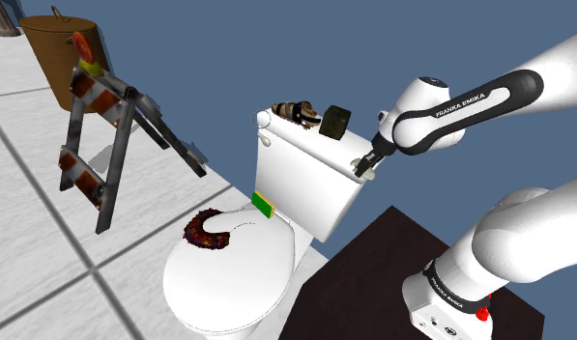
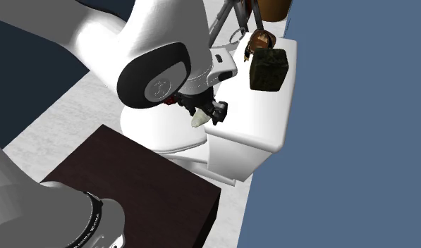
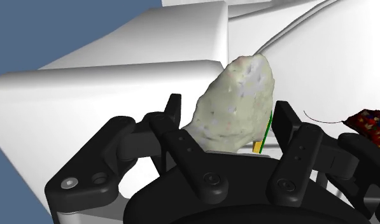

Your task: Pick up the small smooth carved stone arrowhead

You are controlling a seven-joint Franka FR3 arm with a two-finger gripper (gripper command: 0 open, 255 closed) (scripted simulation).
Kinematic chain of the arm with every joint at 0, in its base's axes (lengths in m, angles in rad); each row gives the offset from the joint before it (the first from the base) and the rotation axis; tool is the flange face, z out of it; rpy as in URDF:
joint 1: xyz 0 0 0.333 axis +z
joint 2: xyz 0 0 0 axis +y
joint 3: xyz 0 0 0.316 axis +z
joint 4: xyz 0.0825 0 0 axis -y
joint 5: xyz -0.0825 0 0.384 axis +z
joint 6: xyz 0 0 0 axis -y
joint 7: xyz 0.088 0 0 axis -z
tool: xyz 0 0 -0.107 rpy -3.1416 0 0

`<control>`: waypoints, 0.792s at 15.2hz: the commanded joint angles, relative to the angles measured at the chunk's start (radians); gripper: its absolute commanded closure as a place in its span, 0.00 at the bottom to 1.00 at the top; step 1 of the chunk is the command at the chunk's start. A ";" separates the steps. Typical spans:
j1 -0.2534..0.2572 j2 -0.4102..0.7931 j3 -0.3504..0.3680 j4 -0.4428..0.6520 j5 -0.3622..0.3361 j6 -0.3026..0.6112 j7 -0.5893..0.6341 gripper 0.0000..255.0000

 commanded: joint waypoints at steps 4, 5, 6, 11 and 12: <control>-0.006 -0.046 0.010 0.015 -0.005 -0.060 0.007 1.00; -0.008 -0.061 0.013 0.020 -0.006 -0.080 0.008 1.00; -0.009 -0.075 0.015 0.025 -0.007 -0.100 0.010 1.00; -0.015 -0.142 0.029 0.055 -0.008 -0.196 0.016 1.00; -0.015 -0.154 0.031 0.061 -0.008 -0.214 0.017 1.00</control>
